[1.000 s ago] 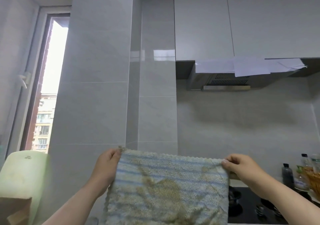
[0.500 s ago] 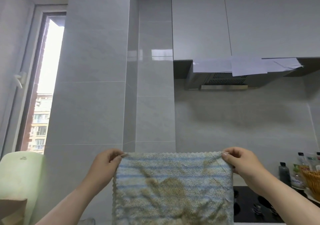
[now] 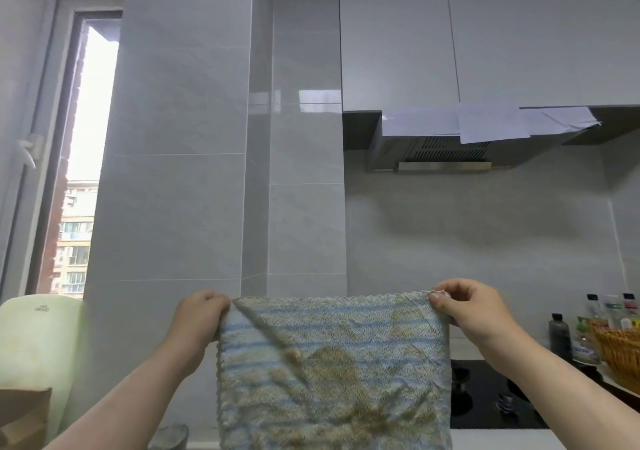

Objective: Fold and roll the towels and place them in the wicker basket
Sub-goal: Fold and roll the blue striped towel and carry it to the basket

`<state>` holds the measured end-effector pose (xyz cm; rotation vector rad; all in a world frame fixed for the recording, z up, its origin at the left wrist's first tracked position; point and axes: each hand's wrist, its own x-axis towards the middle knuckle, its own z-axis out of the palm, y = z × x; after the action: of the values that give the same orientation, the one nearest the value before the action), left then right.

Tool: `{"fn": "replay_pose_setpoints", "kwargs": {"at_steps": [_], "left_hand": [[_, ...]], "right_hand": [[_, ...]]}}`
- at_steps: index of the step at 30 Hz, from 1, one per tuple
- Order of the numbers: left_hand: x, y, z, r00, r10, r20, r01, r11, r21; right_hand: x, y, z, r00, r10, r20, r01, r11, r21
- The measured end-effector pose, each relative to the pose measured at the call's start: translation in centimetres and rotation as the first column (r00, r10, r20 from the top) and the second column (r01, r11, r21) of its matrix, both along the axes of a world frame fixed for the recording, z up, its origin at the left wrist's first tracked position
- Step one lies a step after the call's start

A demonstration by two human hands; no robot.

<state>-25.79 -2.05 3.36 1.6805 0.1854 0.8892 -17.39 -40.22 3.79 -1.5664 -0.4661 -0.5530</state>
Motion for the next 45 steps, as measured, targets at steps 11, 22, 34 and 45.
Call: {"fn": "replay_pose_setpoints", "kwargs": {"at_steps": [11, 22, 34, 45], "left_hand": [[-2.0, -0.8, 0.5, 0.991, 0.074, 0.110, -0.103, 0.954, 0.280], [-4.6, -1.4, 1.5, 0.988, 0.088, 0.125, -0.118, 0.960, 0.255], [-7.0, -0.1, 1.2, 0.996, -0.027, -0.082, 0.042, 0.981, 0.189], [-3.6, 0.7, -3.9, 0.985, 0.140, -0.103, -0.107, 0.956, 0.274]], "right_hand": [[-0.7, -0.1, 0.0, 0.999, 0.030, -0.015, -0.029, 0.999, 0.045], [-3.3, -1.0, 0.9, 1.000, 0.019, -0.014, -0.019, 0.999, 0.031], [-6.1, -0.3, -0.7, 0.998, -0.001, -0.070, 0.006, 0.998, 0.070], [-2.4, 1.3, -5.6, 0.968, -0.060, -0.245, 0.064, 0.998, 0.008]]}}
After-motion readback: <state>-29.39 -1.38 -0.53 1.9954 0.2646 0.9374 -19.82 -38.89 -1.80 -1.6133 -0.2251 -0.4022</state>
